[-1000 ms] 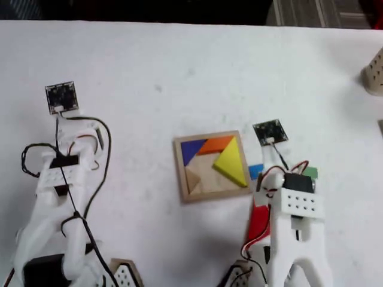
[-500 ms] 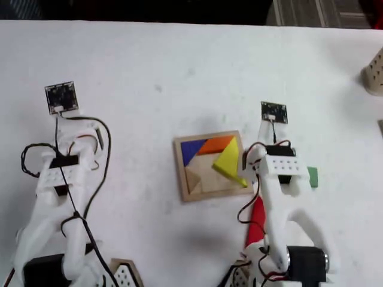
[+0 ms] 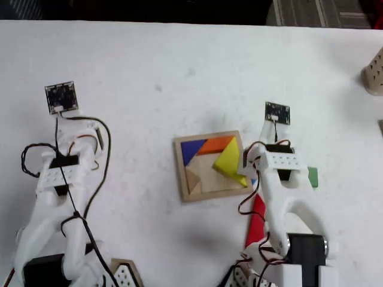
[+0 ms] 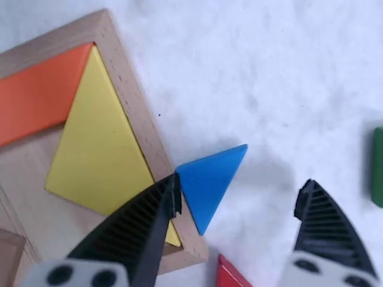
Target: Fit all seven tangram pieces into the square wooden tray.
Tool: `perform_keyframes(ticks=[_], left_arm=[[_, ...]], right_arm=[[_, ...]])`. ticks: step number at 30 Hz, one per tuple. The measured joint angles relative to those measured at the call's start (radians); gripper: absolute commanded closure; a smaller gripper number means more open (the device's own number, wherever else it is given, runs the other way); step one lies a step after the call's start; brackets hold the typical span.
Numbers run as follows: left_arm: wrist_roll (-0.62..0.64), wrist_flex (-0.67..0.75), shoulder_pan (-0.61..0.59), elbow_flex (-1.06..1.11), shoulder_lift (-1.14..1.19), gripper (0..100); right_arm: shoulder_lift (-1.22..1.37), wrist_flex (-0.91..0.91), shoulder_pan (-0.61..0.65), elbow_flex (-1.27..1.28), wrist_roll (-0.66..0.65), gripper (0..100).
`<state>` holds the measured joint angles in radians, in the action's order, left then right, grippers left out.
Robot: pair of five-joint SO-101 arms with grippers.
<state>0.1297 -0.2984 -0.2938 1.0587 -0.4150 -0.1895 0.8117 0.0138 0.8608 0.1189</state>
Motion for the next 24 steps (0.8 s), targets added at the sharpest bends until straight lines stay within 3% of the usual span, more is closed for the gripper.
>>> perform_keyframes(ticks=[12, 24], left_arm=[[0.000, 0.000, 0.000, 0.000, 0.000, 98], [0.000, 0.000, 0.000, 0.000, 0.000, 98]], right_arm=[[0.101, 0.000, -0.002, -0.089, 0.002, 69.7], [0.124, 0.000, -0.029, -0.101, 0.086, 69.7]])
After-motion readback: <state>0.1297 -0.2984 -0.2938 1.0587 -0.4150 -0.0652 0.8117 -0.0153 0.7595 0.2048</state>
